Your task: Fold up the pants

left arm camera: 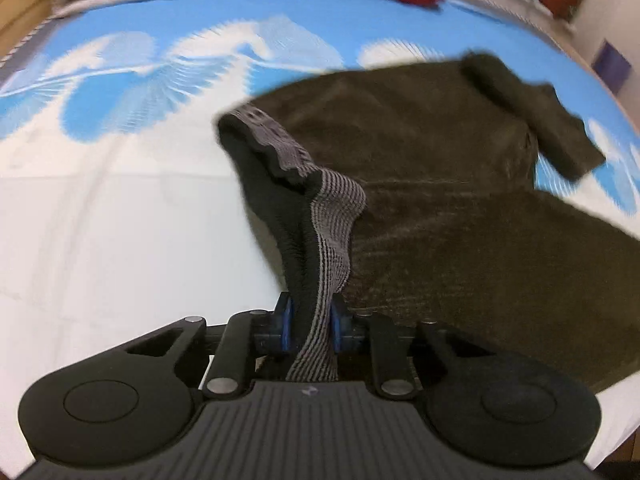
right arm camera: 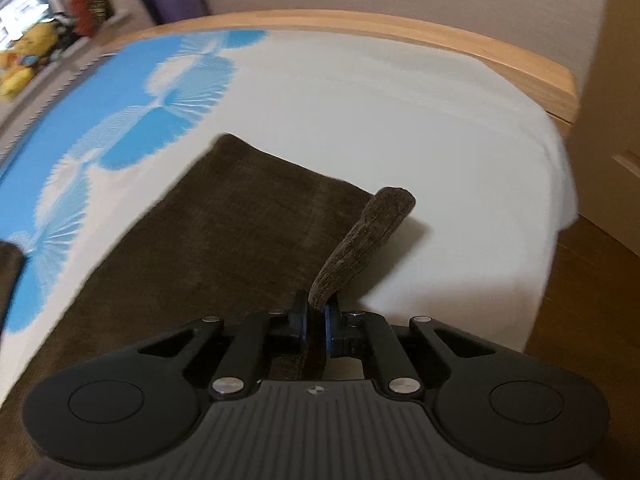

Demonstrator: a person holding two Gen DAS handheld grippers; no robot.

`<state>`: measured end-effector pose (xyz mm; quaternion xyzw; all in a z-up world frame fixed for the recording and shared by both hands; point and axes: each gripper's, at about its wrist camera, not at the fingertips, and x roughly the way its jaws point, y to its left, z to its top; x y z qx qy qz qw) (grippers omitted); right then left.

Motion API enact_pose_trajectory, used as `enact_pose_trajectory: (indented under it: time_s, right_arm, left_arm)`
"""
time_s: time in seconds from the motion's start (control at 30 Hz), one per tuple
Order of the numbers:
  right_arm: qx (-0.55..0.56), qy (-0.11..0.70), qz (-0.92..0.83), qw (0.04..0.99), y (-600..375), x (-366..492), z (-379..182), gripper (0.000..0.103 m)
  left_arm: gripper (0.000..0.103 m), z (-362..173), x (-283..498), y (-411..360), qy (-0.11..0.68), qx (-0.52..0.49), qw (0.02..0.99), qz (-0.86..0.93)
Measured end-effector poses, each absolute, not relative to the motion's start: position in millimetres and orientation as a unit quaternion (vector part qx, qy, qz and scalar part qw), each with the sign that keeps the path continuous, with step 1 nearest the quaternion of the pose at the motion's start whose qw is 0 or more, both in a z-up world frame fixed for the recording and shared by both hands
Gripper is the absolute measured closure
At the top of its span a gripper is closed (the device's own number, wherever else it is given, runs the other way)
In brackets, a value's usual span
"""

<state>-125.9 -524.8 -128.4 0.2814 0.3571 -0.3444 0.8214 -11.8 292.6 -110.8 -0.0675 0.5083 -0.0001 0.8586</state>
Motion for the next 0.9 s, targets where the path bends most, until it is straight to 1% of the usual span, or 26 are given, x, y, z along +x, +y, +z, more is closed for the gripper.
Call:
enact_pose_trajectory:
  time_s: [0.07,0.17,0.3,0.37,0.4,0.43,0.5,0.53,0.63,0.7,0.77,0.8,0.87,0.9]
  right_arm:
    - [0.271,0.385,-0.321,0.822,-518.4,-120.3,-128.8,0.096]
    - [0.261,0.435,-0.323,0.799,-516.1,-119.1,-139.1,0.096]
    - [0.278,0.43,-0.317,0.799,-524.9,-125.7,-138.6,0.096]
    - [0.274,0.423,-0.31,0.806,-529.5,-128.4,-136.1,0.095]
    - [0.276,0.421,-0.308,0.808,-531.3,-130.6,-136.7,0.094]
    - [0.277,0.42,-0.313,0.806,-534.4,-132.6,-136.4,0.093]
    - [0.278,0.411,-0.33,0.803,-535.6,-138.1,-132.7,0.082]
    - [0.273,0.404,-0.341,0.804,-535.8,-140.3,-129.4,0.08]
    - [0.241,0.381,-0.364,0.815,-534.3,-146.2,-116.9,0.079]
    - [0.23,0.369,-0.364,0.824,-531.6,-145.8,-112.1,0.079]
    - [0.23,0.365,-0.352,0.831,-531.1,-144.2,-111.0,0.079]
    - [0.23,0.373,-0.347,0.829,-531.7,-141.7,-114.7,0.079]
    - [0.226,0.415,-0.362,0.803,-535.4,-139.7,-128.8,0.079]
    - [0.224,0.441,-0.38,0.782,-538.3,-140.6,-138.7,0.079]
  left_arm:
    - [0.083,-104.1,-18.6,303.4,0.507,-0.067,0.859,0.018]
    - [0.082,-114.1,-21.7,307.8,0.535,-0.056,0.842,0.045]
    - [0.082,-120.3,-22.7,303.9,0.552,-0.045,0.831,0.061]
    - [0.076,-121.2,-22.8,302.4,0.561,-0.042,0.824,0.068]
    - [0.071,-122.9,-21.3,301.2,0.569,-0.037,0.818,0.078]
    - [0.071,-123.3,-19.2,298.1,0.573,-0.023,0.814,0.09]
    - [0.07,-114.0,-20.2,297.0,0.551,0.004,0.828,0.101]
    - [0.07,-106.1,-20.5,294.2,0.534,0.012,0.84,0.1]
    - [0.07,-90.1,-25.7,278.5,0.491,0.005,0.869,0.058]
    - [0.07,-88.7,-26.1,268.9,0.485,0.003,0.874,0.022]
    - [0.07,-99.1,-22.5,260.2,0.499,0.006,0.867,-0.002]
    - [0.07,-109.8,-19.7,257.4,0.518,0.012,0.855,-0.006]
    - [0.069,-138.9,-14.5,255.5,0.575,0.027,0.818,0.005]
    - [0.07,-150.1,-14.7,256.0,0.593,0.033,0.804,0.007]
